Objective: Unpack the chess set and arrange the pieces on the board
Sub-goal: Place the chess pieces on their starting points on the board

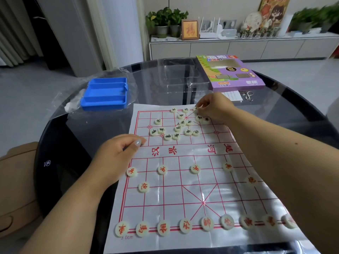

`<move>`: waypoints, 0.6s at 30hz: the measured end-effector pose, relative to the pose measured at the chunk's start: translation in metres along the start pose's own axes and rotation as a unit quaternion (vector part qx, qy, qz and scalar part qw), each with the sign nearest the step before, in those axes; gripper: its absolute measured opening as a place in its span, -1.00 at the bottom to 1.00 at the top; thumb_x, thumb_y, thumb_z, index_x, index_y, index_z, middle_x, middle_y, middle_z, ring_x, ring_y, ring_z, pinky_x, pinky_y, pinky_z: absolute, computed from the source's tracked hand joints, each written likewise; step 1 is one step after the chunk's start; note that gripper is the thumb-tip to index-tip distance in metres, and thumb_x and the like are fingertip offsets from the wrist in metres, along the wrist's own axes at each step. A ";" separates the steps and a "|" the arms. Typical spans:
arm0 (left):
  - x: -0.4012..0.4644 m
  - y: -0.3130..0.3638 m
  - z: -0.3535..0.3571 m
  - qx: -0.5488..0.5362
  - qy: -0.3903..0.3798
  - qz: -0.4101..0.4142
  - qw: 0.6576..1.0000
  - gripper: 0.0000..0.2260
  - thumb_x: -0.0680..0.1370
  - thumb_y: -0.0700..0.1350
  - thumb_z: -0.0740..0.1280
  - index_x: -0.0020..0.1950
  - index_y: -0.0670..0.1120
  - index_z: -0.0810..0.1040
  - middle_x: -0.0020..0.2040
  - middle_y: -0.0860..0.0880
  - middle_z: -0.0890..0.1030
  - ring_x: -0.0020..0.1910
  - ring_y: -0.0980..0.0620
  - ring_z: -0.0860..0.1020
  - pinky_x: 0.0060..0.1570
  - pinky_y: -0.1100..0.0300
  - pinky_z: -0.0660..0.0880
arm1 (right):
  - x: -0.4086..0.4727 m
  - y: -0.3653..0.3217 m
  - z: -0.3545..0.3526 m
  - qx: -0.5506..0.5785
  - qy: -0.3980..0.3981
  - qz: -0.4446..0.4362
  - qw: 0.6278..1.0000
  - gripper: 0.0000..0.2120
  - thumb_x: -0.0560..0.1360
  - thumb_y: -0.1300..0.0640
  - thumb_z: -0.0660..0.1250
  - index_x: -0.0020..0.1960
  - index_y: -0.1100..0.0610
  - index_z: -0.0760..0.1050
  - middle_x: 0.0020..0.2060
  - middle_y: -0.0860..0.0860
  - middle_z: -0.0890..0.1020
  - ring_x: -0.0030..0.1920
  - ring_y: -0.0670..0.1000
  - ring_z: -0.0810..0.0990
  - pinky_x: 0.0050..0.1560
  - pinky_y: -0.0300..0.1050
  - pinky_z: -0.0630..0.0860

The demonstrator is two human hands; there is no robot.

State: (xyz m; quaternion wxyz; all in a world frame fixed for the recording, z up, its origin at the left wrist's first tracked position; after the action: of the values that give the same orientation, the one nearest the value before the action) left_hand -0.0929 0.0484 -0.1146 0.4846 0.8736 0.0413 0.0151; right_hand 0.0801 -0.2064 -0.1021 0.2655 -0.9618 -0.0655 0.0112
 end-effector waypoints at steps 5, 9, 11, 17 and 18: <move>-0.001 -0.001 -0.001 -0.003 0.004 0.000 1.000 -0.84 0.60 -0.02 0.23 0.03 0.13 0.61 0.00 0.25 0.58 -0.10 0.34 0.57 -0.33 0.49 0.47 | -0.003 0.004 -0.001 0.092 -0.011 0.003 0.996 -0.81 0.44 0.03 0.42 0.04 0.01 0.56 -0.25 -0.07 0.54 -0.22 -0.05 0.51 -0.24 -0.21 0.41; -0.001 -0.001 -0.001 -0.009 0.005 -0.003 1.000 -0.84 0.60 -0.03 0.23 0.02 0.13 0.61 -0.01 0.24 0.58 -0.11 0.33 0.58 -0.35 0.48 0.48 | -0.009 0.010 -0.005 0.195 -0.039 0.027 0.980 -0.88 0.47 0.17 0.39 0.01 0.12 0.55 -0.31 0.01 0.49 -0.27 -0.02 0.44 -0.29 -0.23 0.40; -0.001 -0.002 -0.001 -0.007 0.004 -0.007 1.000 -0.84 0.60 -0.02 0.23 0.04 0.12 0.61 0.00 0.23 0.58 -0.10 0.28 0.60 -0.34 0.45 0.50 | -0.012 0.012 -0.005 0.222 -0.069 0.030 0.972 -0.93 0.47 0.20 0.39 -0.05 0.12 0.56 -0.31 0.02 0.51 -0.24 0.00 0.47 -0.21 -0.21 0.43; -0.002 -0.001 -0.001 -0.006 0.006 -0.003 1.000 -0.83 0.60 -0.02 0.23 0.04 0.10 0.62 -0.01 0.23 0.59 -0.11 0.34 0.59 -0.31 0.47 0.48 | -0.026 0.011 -0.008 0.188 -0.115 0.013 0.975 -0.89 0.45 0.18 0.42 -0.03 0.10 0.60 -0.02 0.12 0.64 0.02 0.10 0.58 0.17 -0.02 0.49; -0.002 0.000 -0.001 -0.005 0.006 -0.002 1.000 -0.83 0.60 -0.02 0.23 0.04 0.10 0.61 -0.01 0.24 0.59 -0.11 0.38 0.57 -0.33 0.48 0.47 | -0.027 0.010 -0.008 0.178 -0.119 0.010 0.977 -0.88 0.45 0.17 0.42 -0.02 0.08 0.60 0.01 0.10 0.64 0.07 0.10 0.59 0.21 0.01 0.48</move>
State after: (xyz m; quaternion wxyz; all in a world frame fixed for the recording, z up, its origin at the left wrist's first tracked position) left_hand -0.0949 0.0493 -0.1145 0.4891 0.8708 0.0455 0.0193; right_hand 0.0547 -0.2228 -0.1007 0.4230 -0.8913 -0.0843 0.1399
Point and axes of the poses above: each hand's wrist, its own x-axis towards the middle knuckle, its own z-axis out of the palm, y = z × x, the point moved 7 cm from there along x, towards the middle knuckle
